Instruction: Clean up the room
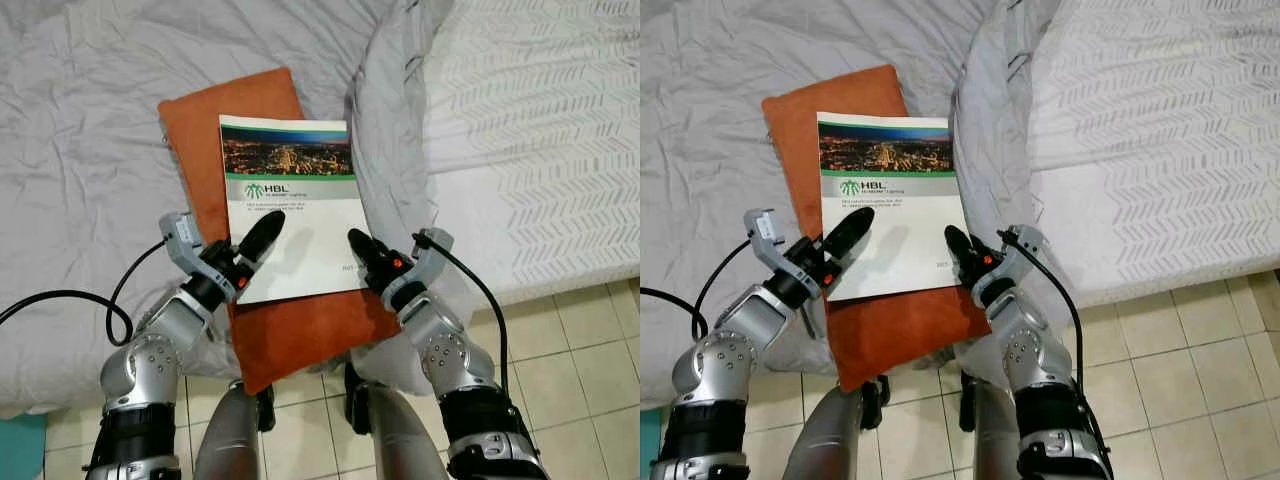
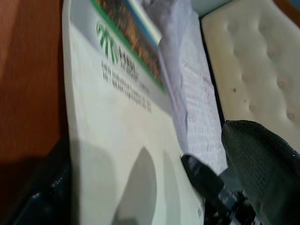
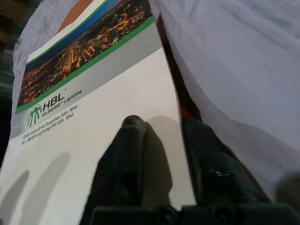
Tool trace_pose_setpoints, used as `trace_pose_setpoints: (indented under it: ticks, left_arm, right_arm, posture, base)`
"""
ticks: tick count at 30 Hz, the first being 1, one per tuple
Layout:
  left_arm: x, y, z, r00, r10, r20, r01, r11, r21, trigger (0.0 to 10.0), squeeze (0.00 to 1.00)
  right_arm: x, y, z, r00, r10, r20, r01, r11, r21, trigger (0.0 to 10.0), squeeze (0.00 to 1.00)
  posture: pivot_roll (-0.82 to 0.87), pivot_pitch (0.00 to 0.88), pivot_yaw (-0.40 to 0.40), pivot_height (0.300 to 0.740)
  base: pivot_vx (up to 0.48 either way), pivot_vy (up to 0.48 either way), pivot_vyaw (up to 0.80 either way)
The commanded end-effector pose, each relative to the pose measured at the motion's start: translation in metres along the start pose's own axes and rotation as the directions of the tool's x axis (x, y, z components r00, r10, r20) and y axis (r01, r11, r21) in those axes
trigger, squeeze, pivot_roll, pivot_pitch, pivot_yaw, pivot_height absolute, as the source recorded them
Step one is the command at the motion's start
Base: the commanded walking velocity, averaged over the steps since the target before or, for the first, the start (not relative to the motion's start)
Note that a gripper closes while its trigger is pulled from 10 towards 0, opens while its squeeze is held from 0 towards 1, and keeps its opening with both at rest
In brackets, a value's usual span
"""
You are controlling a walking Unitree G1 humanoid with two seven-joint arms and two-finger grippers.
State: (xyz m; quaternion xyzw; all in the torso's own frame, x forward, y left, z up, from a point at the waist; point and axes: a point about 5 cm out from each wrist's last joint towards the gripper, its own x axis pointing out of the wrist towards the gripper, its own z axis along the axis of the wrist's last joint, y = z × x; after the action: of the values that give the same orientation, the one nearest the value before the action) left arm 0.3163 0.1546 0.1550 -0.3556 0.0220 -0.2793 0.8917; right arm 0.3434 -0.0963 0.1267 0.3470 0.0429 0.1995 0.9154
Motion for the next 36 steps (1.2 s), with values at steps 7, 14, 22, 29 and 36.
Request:
trace_pose_setpoints:
  ticks: [7,14,22,29,36]
  left_arm:
    - [-0.011,0.002,-0.007,0.999,0.045,0.003,-0.045,0.996,-0.071,10.0,0.00]
    - [-0.029,0.004,0.000,0.985,0.170,-0.030,-0.165,0.978,0.125,10.0,0.00]
    - [-0.043,-0.002,0.009,0.968,0.249,-0.025,-0.224,0.907,0.357,10.0,0.00]
    - [-0.055,-0.013,-0.006,0.949,0.313,-0.042,-0.239,0.797,0.555,10.0,0.00]
    - [-0.063,-0.022,-0.029,0.945,0.321,-0.060,-0.234,0.796,0.559,10.0,0.00]
  right_arm:
    - [-0.008,-0.006,-0.014,0.999,-0.032,-0.025,0.034,0.993,0.111,0.0,0.00]
    - [-0.009,0.006,0.005,1.000,0.020,0.022,-0.023,0.987,0.161,0.0,0.00]
    - [-0.009,0.011,0.027,0.997,0.024,0.079,-0.021,0.999,-0.046,0.0,0.00]
    - [-0.012,0.009,0.081,0.975,0.004,0.222,0.078,0.929,-0.361,0.0,0.00]
    - [-0.032,0.006,0.104,0.947,-0.019,0.320,0.197,0.822,-0.535,0.0,0.00]
  posture:
    - [-0.09,0.641,-0.072,0.740]
    - [-0.08,0.619,-0.066,0.740]
    - [-0.03,0.551,-0.052,0.740]
    - [0.03,0.337,-0.054,0.740]
    - [0.05,0.169,-0.055,0.740]
  base:
    - [0.000,0.000,0.00]
    - [0.000,0.000,0.00]
    - [0.000,0.000,0.00]
    - [0.000,0.000,0.00]
    - [0.000,0.000,0.00]
